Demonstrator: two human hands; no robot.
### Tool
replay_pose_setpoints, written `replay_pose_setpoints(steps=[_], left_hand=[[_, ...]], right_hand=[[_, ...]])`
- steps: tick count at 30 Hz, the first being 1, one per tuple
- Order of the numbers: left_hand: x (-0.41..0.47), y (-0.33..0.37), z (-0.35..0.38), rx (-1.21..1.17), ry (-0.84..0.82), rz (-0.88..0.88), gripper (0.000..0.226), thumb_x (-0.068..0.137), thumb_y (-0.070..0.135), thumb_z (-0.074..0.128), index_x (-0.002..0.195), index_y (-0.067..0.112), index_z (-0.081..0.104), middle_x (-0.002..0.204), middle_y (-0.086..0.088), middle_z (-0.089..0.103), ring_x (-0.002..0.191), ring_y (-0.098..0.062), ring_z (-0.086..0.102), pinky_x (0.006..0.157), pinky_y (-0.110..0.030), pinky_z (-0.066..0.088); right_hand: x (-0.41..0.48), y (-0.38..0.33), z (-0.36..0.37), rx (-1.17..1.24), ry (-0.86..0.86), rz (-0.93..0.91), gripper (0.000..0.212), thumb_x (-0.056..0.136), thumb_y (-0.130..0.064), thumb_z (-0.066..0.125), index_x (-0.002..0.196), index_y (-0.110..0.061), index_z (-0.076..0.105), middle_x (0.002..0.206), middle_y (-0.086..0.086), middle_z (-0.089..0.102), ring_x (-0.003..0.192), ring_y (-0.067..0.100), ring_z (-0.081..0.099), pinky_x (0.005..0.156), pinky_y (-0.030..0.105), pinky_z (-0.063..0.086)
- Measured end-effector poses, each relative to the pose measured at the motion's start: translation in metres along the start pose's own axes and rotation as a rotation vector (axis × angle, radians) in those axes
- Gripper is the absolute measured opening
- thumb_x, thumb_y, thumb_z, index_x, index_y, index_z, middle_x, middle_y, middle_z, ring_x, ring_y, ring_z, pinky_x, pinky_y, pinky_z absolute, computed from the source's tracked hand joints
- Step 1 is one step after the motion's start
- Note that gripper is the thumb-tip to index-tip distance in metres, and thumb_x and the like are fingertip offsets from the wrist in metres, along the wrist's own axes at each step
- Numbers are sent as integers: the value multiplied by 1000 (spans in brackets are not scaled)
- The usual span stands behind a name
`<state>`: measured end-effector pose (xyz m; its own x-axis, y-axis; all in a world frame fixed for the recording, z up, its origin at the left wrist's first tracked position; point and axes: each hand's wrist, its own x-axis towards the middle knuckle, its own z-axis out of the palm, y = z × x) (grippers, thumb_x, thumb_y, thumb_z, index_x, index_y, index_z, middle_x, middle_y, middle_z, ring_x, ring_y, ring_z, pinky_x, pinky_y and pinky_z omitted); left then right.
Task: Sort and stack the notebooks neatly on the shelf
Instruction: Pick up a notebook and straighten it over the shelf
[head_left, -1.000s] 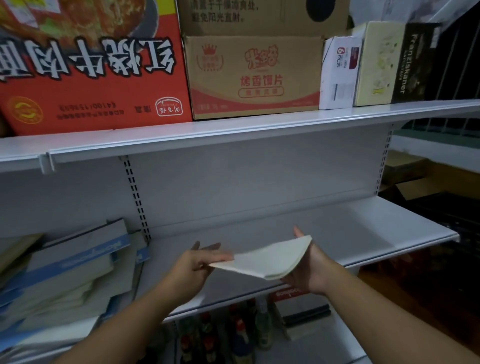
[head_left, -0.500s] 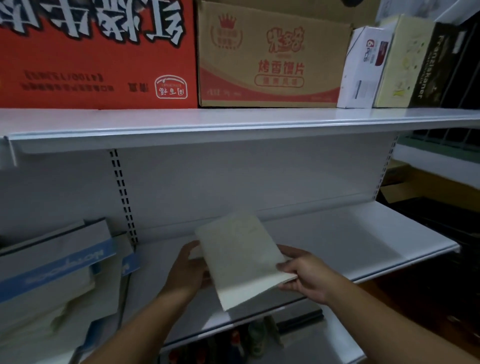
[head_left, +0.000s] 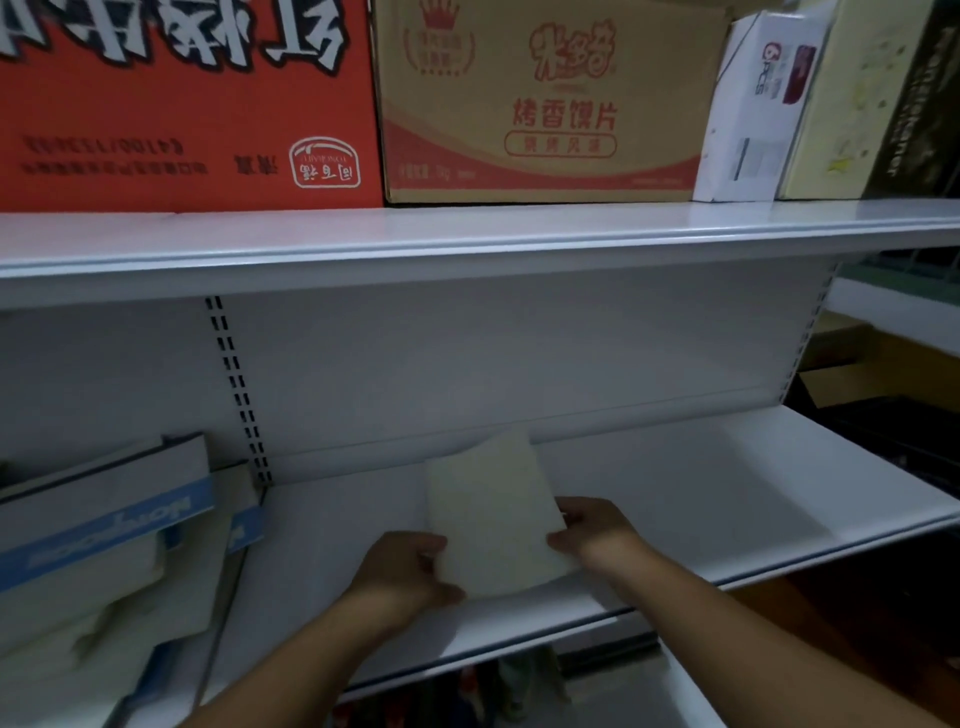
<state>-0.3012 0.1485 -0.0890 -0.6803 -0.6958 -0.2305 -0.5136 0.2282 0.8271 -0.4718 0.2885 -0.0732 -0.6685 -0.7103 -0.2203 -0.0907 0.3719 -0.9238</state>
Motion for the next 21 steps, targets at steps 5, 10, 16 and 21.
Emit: replay_pose_setpoints(steps=[5,10,16,21], left_hand=[[1,12,13,98,7,-10,75,63,9,84,130,4,50,126,-12,58,112,-21,57,99,-24,44],[6,31,31,197,2,36,75,65,14,84,132,6,49,132,-8,54,116,-19,55,100,-21,41],[10,42,42,306,46,41,72,68,21,82,132,9,51,133,-6,53,117,-17,55,98,-18,39],[13,43,45,361,60,57,70,70,27,80,133,12,50,134,-4,52,115,-15,54,90,-12,36]], right_hand=[[11,2,-18,-162,-19,-15,39,81,4,60,120,-4,61,117,16,65,106,30,63,96,37,50],[24,7,-43,-295,-36,-29,39,81,-3,63,120,-5,62,120,15,65,109,28,62,100,39,47],[37,14,-52,-426,-50,-90,31,79,-9,65,109,-6,69,113,13,68,104,25,64,95,33,50],[44,17,-57,-489,-48,-126,27,78,-12,65,104,-7,72,106,11,71,99,23,65,85,26,49]])
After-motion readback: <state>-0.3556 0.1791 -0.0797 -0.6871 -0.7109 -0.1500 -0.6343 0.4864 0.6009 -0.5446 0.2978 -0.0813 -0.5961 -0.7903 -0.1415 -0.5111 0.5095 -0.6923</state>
